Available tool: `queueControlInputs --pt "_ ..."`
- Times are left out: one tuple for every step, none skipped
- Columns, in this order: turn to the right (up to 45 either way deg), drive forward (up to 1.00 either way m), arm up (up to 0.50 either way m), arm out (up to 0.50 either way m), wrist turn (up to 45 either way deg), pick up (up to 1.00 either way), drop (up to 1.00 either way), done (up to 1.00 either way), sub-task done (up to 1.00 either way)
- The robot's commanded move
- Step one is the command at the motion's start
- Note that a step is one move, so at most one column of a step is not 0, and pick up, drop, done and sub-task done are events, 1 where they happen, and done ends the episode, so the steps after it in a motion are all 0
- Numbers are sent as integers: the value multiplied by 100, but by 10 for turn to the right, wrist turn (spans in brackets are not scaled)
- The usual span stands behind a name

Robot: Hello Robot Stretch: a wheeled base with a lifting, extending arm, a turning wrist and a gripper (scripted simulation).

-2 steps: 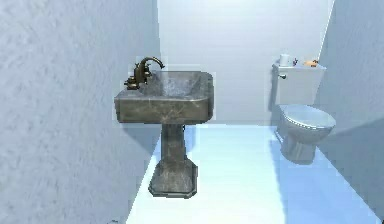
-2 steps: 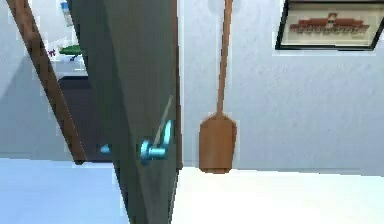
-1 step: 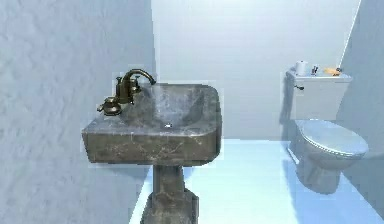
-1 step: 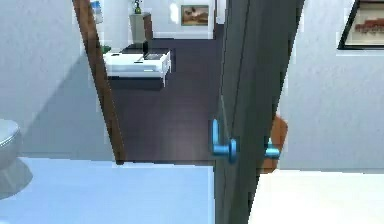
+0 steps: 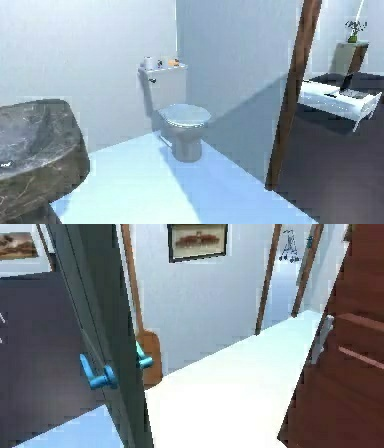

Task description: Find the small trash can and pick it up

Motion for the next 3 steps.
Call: queueControlInputs --pt "0 95 0 0 0 0 0 0 0" --pt "-450 0 0 0 0 0 0 0 0" --pt "-30 0 0 0 0 0 0 0 0"
